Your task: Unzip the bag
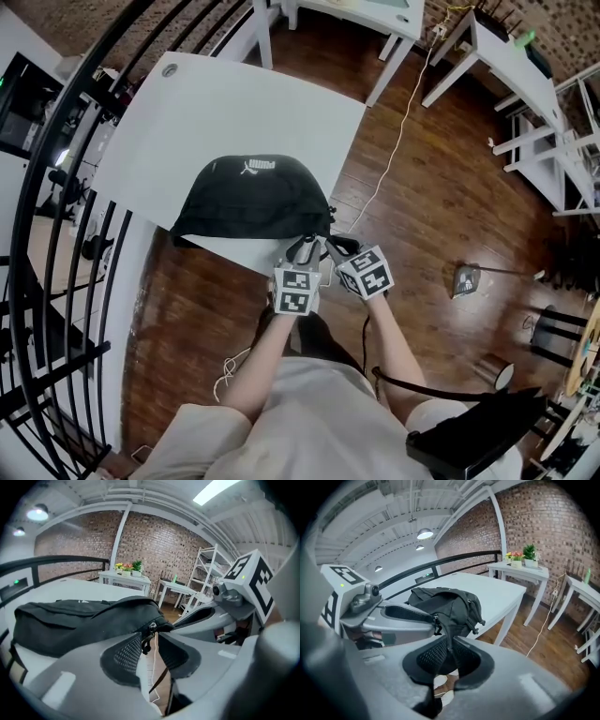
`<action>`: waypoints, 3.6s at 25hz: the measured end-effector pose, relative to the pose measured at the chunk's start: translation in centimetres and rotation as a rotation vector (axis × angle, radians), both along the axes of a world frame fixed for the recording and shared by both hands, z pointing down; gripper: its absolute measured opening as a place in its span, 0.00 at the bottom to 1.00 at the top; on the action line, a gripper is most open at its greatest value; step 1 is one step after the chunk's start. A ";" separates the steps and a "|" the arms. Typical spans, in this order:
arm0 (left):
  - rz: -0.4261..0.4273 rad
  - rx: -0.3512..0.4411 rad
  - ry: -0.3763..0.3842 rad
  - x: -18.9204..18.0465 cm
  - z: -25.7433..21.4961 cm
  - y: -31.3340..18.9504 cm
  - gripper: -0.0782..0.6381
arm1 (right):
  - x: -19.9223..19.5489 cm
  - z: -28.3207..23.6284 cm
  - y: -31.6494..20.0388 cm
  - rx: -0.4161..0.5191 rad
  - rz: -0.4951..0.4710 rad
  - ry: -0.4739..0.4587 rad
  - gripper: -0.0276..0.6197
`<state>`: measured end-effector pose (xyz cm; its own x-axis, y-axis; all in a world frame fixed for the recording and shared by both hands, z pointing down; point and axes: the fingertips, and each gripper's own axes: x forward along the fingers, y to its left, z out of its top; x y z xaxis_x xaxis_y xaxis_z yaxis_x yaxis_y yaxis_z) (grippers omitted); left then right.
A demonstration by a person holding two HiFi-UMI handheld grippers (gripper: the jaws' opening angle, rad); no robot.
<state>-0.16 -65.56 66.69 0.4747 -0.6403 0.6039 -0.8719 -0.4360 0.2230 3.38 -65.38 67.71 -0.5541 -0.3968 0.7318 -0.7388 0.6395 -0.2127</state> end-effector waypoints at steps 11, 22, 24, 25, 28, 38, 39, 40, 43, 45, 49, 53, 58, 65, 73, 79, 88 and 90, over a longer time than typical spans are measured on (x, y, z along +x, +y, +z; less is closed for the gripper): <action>0.025 0.065 -0.163 -0.4 -0.1 0.2 0.15 | 0.5 -0.6 -0.2 -0.003 0.064 -0.005 0.09; 0.008 0.026 -0.218 -7.1 1.3 1.0 0.14 | 2.1 -0.3 -1.2 0.010 0.176 -0.007 0.09; -0.002 0.016 -0.234 -8.8 1.4 1.2 0.14 | 2.2 0.0 -1.2 0.007 0.186 -0.005 0.09; -0.004 0.014 -0.252 -9.9 1.6 1.4 0.14 | 2.1 0.1 -1.2 0.005 0.192 -0.005 0.09; -0.008 0.006 -0.320 -13.3 2.3 2.1 0.14 | 1.9 0.3 -1.3 0.004 0.198 0.005 0.09; -0.218 -0.033 -0.478 -29.7 3.6 1.2 0.14 | 3.0 1.3 -2.2 0.017 0.268 0.043 0.09; -0.242 -0.034 -0.493 -31.4 3.5 1.1 0.14 | 3.1 1.3 -2.3 0.020 0.276 0.049 0.09; -0.264 -0.036 -0.506 -33.1 3.5 1.0 0.14 | 3.3 1.4 -2.5 0.024 0.285 0.055 0.09; -0.277 -0.036 -0.522 -35.8 3.8 0.7 0.14 | 3.6 1.9 -2.9 0.036 0.314 0.076 0.09; -0.245 -0.023 -0.538 -35.9 4.3 1.0 0.14 | 3.5 2.4 -2.7 0.046 0.334 0.098 0.09; -0.227 -0.005 -0.472 -34.8 4.0 2.0 0.15 | 3.3 2.5 -2.8 0.086 0.368 0.127 0.09; -0.293 0.000 -0.419 -35.2 2.5 4.6 0.15 | 3.4 2.2 -1.3 0.108 0.362 0.155 0.11; -0.378 0.062 -0.364 -34.0 -0.5 11.1 0.13 | 5.8 0.1 4.0 0.184 0.401 0.107 0.06; -0.398 0.364 -0.191 -22.0 -12.4 24.6 0.13 | 4.6 -12.2 19.1 0.450 0.264 -0.225 0.03; -0.267 0.645 -0.070 -8.5 -26.2 37.4 0.13 | 2.9 -24.4 35.2 0.592 0.178 -0.378 0.03; -0.203 0.721 0.004 -7.8 -28.6 42.2 0.13 | 0.6 -27.1 41.2 0.670 0.186 -0.365 0.03; -0.193 0.736 0.034 -10.8 -29.1 46.6 0.13 | -2.6 -27.3 44.4 0.672 0.199 -0.344 0.03; -0.197 0.730 0.052 -11.5 -29.3 47.0 0.13 | -3.4 -27.3 45.1 0.668 0.199 -0.341 0.03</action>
<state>-11.69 -18.51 37.36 0.3268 -0.9447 -0.0259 -0.9450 -0.3263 -0.0199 0.00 -20.32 40.39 -0.5780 -0.8093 0.1043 -0.8160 0.5744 -0.0650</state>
